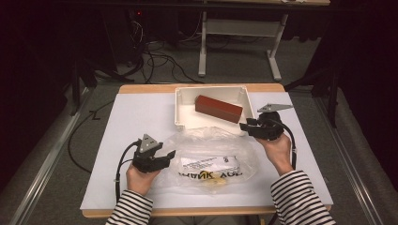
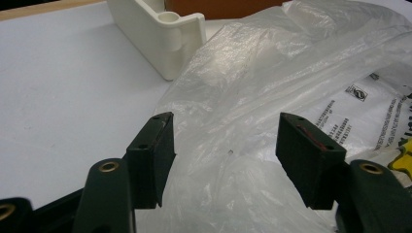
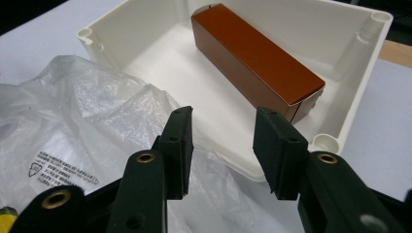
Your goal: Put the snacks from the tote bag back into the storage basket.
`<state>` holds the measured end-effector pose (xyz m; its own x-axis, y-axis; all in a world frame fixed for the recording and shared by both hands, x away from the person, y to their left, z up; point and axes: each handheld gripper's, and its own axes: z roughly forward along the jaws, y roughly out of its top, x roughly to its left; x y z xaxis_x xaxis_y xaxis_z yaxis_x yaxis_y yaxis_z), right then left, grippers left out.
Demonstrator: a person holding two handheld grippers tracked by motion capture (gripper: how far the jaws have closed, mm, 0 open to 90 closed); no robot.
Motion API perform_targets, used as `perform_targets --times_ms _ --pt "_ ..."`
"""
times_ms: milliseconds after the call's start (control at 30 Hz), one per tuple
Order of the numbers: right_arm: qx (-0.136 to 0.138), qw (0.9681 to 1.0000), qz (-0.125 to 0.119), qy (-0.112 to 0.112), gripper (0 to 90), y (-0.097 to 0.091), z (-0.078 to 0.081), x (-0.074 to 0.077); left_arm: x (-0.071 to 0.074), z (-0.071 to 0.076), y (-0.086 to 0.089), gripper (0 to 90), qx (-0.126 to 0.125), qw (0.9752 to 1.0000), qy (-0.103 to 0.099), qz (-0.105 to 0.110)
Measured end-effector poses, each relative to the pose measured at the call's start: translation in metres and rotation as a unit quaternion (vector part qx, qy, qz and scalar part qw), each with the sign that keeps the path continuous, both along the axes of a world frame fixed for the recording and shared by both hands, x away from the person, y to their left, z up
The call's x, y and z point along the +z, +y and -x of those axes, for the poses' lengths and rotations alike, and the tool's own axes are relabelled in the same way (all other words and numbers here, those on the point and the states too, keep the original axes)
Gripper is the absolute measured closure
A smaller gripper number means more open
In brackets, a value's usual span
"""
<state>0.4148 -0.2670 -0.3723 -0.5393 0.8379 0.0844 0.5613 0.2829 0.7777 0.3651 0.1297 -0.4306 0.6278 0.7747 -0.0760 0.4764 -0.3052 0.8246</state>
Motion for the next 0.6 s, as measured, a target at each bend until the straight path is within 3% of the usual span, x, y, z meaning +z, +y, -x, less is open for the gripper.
perform_targets --times_ms 600 --pt "-0.003 0.9995 -0.023 -0.021 58.2 -0.015 0.025 0.003 0.006 0.006 0.010 39.0 0.000 0.9997 -0.013 0.019"
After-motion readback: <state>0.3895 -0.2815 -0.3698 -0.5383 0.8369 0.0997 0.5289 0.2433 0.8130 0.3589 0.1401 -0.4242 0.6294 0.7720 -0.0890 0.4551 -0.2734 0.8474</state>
